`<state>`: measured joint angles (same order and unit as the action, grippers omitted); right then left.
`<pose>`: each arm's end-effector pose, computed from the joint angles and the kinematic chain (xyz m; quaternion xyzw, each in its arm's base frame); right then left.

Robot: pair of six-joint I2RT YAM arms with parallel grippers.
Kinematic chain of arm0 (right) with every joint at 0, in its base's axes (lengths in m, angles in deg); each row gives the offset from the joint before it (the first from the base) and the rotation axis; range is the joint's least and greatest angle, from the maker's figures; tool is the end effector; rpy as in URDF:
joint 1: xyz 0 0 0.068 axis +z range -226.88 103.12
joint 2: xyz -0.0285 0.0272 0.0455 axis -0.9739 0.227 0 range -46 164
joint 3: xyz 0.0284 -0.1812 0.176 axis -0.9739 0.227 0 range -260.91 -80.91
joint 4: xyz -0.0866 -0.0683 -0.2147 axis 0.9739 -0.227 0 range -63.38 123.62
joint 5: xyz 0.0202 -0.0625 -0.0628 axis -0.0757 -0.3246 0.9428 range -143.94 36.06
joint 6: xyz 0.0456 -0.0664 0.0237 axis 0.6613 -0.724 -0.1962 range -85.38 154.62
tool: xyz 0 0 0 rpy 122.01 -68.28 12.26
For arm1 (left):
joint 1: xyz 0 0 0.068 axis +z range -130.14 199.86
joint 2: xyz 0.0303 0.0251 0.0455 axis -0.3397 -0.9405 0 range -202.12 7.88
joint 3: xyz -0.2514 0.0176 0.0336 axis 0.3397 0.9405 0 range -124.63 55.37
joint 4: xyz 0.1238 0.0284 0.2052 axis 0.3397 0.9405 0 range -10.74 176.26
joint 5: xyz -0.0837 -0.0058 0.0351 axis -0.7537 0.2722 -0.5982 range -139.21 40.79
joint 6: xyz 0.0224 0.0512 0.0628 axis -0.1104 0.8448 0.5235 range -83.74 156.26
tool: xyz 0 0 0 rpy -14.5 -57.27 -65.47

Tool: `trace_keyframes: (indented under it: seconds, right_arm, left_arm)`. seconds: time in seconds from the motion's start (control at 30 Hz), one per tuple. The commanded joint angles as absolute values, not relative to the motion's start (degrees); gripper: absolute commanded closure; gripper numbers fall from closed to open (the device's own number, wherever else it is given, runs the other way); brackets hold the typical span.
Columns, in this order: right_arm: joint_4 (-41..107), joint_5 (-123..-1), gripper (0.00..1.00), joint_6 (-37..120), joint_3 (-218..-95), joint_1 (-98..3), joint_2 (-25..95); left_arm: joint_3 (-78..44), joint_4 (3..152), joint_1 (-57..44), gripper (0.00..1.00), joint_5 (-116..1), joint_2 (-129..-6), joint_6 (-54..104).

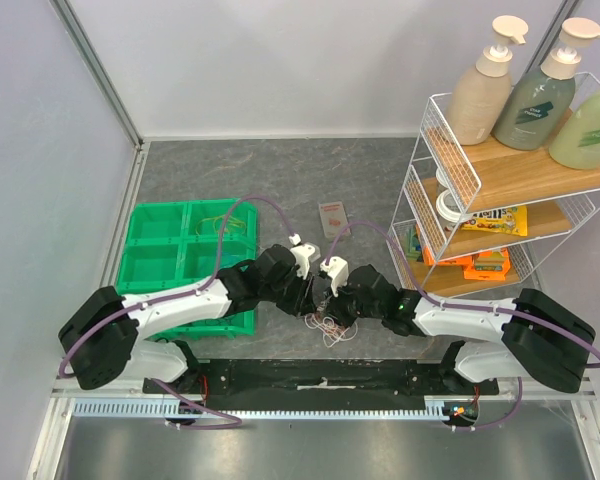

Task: Untangle the cables

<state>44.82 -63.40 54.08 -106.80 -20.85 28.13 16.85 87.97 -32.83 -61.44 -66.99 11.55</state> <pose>0.1372 0.2255 0.1339 -0.3147 0.8355 0.3304 0.3062 0.1541 -0.2280 0.1622 0.2616 0.8818 -0.3144 0.2350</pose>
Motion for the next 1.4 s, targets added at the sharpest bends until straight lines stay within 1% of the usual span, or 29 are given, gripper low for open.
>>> trace_keyframes:
  seconds: [0.0, 0.1, 0.27, 0.37, 0.53, 0.6, 0.7, 0.77, 0.87, 0.9, 1.0, 1.07, 1.17, 1.3, 1.37]
  right_arm:
    - [45.66, -63.26, 0.87, 53.16, -107.28, -20.80, 27.57]
    - [45.57, -61.51, 0.87, 53.51, -106.75, -20.80, 27.57]
    - [45.66, -62.11, 0.87, 53.34, -106.93, -20.80, 27.39]
    - [45.49, -61.77, 0.87, 52.99, -106.93, -20.80, 27.04]
    - [45.22, -61.59, 0.87, 53.07, -107.01, -20.80, 26.60]
    - [45.13, -61.50, 0.87, 52.99, -107.01, -20.80, 26.51]
    - [45.05, -61.59, 0.87, 52.72, -107.01, -20.80, 26.51]
    - [45.05, -61.59, 0.87, 52.90, -107.19, -20.72, 26.77]
    - [45.05, -61.94, 0.87, 52.98, -107.37, -20.80, 26.95]
    - [45.05, -61.94, 0.87, 52.98, -107.37, -20.80, 26.78]
    - [44.61, -61.68, 0.86, 52.90, -107.28, -20.80, 26.60]
    - [44.43, -61.68, 0.86, 52.90, -107.37, -20.80, 26.42]
    - [44.61, -61.85, 0.86, 53.07, -107.19, -20.80, 26.42]
    - [45.05, -62.11, 0.86, 53.34, -107.28, -20.80, 27.12]
    - [44.96, -62.12, 0.86, 53.42, -107.37, -20.80, 27.21]
  left_arm:
    - [17.31, 84.79, -32.79, 0.71, -62.21, -66.83, 12.71]
    - [17.31, 85.93, -32.79, 0.74, -61.60, -65.77, 12.09]
    - [18.46, 85.06, -32.79, 0.61, -62.83, -64.54, 11.47]
    - [18.37, 85.58, -32.70, 0.57, -63.18, -64.63, 11.21]
    - [19.77, 87.16, -32.70, 0.57, -62.31, -61.73, 10.95]
    - [21.00, 87.43, -32.70, 0.54, -61.52, -60.24, 10.51]
    - [22.41, 87.87, -32.70, 0.46, -60.37, -58.74, 9.98]
    - [22.85, 88.04, -32.70, 0.42, -59.76, -58.12, 9.72]
    - [23.12, 88.66, -32.70, 0.41, -58.26, -57.86, 9.63]
    - [23.20, 88.66, -32.79, 0.43, -57.91, -57.95, 9.72]
    - [22.77, 89.88, -32.70, 0.53, -54.67, -59.00, 10.50]
    - [22.68, 89.89, -32.79, 0.54, -52.99, -59.53, 11.47]
    - [22.59, 87.79, -32.70, 0.50, -53.16, -60.40, 14.01]
    - [23.29, 81.82, -32.79, 0.45, -57.10, -61.11, 17.01]
    - [23.73, 79.53, -32.79, 0.44, -59.56, -61.55, 17.97]
